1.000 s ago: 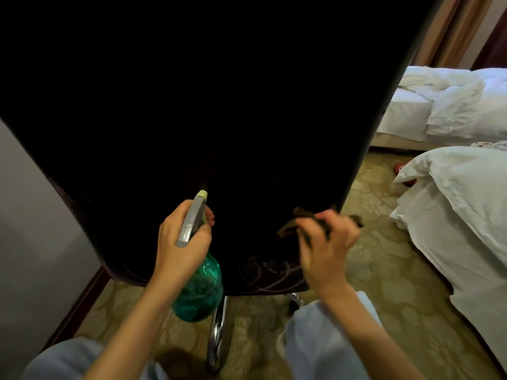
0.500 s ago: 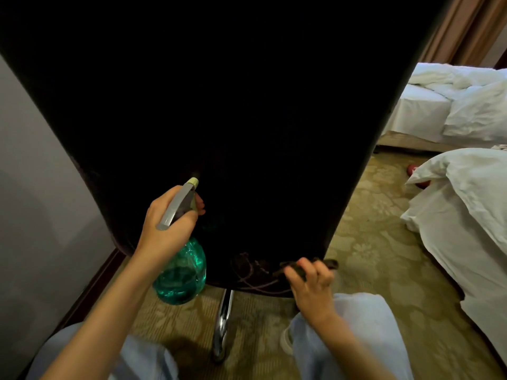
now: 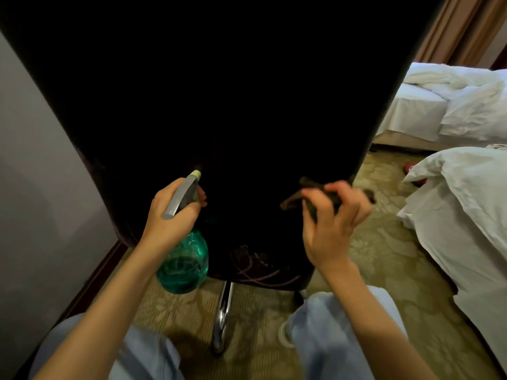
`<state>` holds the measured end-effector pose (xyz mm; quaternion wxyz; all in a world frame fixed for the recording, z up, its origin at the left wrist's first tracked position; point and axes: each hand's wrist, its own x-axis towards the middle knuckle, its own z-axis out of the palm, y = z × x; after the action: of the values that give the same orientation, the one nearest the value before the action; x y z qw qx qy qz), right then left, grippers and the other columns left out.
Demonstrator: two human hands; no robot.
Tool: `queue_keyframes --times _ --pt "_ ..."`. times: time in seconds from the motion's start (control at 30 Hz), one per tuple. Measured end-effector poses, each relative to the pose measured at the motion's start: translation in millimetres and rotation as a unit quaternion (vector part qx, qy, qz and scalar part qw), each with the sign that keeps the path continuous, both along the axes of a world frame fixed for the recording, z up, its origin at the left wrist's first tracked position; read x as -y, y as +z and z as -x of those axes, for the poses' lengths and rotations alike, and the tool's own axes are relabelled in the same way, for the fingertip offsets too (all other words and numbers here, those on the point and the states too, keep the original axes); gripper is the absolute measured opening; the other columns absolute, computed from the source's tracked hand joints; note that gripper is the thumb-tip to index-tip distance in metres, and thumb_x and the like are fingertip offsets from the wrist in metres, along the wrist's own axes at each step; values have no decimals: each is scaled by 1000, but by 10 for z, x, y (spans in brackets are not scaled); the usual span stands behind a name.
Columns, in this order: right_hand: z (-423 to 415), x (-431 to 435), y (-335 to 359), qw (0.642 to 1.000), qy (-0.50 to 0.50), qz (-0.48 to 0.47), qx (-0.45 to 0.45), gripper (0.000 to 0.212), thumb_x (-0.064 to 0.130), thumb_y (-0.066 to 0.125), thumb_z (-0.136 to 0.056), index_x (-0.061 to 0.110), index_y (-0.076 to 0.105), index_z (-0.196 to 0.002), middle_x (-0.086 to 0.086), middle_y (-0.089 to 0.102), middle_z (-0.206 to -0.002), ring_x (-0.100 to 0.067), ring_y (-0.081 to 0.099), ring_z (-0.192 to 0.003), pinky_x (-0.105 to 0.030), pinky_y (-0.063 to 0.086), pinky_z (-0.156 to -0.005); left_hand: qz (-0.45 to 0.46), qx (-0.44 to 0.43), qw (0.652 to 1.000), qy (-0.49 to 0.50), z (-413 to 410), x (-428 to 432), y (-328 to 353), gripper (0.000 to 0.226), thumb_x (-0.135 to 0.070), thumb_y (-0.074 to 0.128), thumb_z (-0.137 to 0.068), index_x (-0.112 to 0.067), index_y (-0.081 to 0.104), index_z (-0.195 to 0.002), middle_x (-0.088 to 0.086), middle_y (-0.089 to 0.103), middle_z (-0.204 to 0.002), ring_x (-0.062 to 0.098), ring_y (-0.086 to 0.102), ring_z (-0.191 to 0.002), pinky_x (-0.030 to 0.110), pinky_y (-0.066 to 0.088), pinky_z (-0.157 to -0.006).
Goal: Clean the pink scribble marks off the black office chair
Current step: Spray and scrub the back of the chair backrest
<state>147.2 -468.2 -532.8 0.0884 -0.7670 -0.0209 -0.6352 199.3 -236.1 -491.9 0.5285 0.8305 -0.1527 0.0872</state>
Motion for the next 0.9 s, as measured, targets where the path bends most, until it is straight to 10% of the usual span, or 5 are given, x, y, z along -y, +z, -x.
queue_keyframes --times 0.2,0.57,0.73,0.9 --pt "-205 -122 -4 996 -67 39 33 18 21 58 -87 26 51 -103 -5 40 -114 -26 36 -102 -42 31 -83 16 2 1000 -14 -113 -106 4 31 9 50 -83 -19 50 -70 -8 46 -60 3 43 -49 18 32 -49" --pt "131 -330 -2077 948 -102 134 -272 45 13 46 -69 29 46 -110 -4 37 -119 -26 37 -100 -36 26 -73 -24 8 999 -19 -259 -221 -51 19 7 51 -82 -7 62 -89 -7 50 -63 2 45 -49 11 30 -44" --pt "327 -309 -2203 899 -47 172 -400 89 15 87 -37 25 46 -115 -8 39 -124 -29 39 -109 -39 29 -83 -30 8 999 -21 -235 -232 -60 16 6 51 -83 -4 59 -91 1 49 -67 11 45 -56 25 33 -53" --pt "313 -404 -1385 980 -40 64 -184 38 12 59 -71 25 50 -106 -9 38 -116 -29 38 -103 -39 28 -83 -14 13 999 -28 -220 -226 -52 17 8 50 -81 -6 59 -85 -1 51 -67 1 48 -54 14 35 -50"
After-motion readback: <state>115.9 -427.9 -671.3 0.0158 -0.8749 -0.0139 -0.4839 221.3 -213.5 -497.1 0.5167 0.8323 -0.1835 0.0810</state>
